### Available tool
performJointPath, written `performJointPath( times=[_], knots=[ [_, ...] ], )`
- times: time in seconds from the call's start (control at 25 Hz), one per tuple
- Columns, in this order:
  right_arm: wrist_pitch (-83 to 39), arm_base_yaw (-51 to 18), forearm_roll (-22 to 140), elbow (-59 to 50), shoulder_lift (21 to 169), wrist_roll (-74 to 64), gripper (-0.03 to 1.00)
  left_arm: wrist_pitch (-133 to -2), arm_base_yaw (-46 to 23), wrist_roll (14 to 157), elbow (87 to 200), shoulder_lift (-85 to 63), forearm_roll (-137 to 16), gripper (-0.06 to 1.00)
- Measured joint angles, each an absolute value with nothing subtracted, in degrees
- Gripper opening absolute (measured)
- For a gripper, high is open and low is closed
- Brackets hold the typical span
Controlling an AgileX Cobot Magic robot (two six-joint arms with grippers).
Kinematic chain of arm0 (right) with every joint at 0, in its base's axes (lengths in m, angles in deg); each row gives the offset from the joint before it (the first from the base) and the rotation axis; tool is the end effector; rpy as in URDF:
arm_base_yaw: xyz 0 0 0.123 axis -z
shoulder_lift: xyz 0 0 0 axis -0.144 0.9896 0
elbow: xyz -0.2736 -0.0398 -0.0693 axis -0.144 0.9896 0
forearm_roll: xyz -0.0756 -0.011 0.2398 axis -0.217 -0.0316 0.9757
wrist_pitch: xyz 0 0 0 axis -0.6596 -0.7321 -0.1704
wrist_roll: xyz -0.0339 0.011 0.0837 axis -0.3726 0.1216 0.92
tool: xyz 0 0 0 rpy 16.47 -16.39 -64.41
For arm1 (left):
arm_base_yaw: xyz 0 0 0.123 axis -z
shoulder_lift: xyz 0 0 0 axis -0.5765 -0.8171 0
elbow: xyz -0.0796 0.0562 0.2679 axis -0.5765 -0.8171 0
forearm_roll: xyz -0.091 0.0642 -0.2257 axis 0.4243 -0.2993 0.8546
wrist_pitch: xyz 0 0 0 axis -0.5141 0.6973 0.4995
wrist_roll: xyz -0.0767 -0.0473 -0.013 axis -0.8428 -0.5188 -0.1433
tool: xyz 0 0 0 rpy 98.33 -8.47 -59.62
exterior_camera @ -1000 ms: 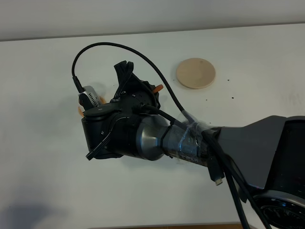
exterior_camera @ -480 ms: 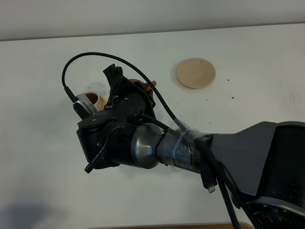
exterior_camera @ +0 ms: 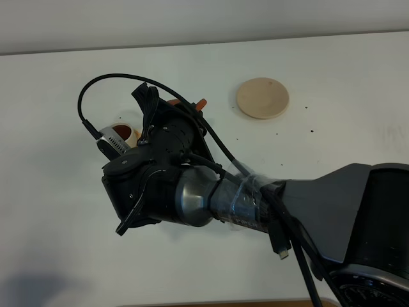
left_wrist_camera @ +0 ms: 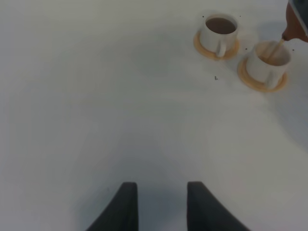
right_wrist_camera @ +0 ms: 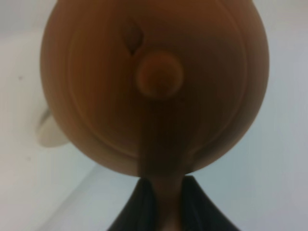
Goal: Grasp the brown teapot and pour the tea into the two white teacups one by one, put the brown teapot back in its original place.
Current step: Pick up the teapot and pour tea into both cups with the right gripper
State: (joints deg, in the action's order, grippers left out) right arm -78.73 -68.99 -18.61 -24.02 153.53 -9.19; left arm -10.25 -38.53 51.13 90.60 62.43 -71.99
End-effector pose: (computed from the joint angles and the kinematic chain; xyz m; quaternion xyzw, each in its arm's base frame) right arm 0.1795 0.4417 0.1720 -0.8000 0.3072 -0.4749 0.2001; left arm -0.0013 -0.0031 0.2670 -0.0246 0.8613 -0.0040 0.5074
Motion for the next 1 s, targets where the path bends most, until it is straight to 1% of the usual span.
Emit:
performJointPath(
  times=[1.0],
  knots=[
    [-79.35,-69.06,-23.40,-24.02,153.53,-15.14,0.13,-10.25,-38.53,51.13,90.60,62.43,-71.99,0.29]
  ],
)
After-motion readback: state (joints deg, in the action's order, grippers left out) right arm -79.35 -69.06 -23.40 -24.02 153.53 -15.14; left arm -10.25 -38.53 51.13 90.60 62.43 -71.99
